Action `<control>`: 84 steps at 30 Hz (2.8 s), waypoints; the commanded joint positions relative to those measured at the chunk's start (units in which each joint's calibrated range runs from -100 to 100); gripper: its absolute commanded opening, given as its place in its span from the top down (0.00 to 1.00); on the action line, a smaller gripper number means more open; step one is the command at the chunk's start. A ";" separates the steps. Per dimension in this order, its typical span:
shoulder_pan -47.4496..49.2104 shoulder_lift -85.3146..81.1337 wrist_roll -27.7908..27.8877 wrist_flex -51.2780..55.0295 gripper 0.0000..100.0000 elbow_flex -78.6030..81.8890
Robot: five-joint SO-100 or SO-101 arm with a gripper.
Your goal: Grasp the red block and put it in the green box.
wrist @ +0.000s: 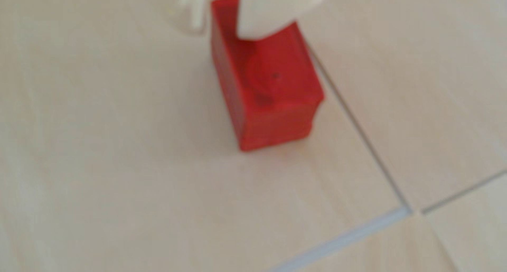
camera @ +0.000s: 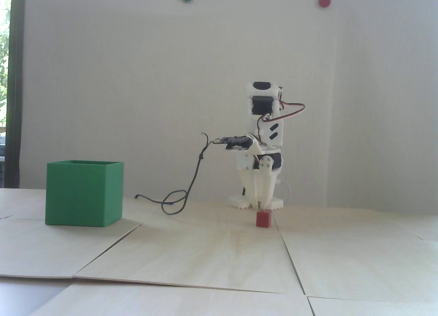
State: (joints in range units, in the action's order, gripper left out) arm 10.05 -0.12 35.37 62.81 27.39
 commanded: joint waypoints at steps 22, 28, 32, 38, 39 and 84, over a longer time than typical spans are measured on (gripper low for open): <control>-0.28 -0.39 0.13 -0.08 0.65 -3.08; -0.12 -0.39 2.58 -0.84 0.65 2.69; 0.28 -0.23 2.63 -0.92 0.65 3.31; -0.36 5.30 2.32 -6.66 0.65 3.22; -0.36 5.93 2.32 -6.74 0.65 3.13; -23.68 5.06 5.81 36.43 0.98 -57.21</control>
State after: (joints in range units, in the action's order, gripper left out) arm -8.14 7.51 37.27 97.42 -22.38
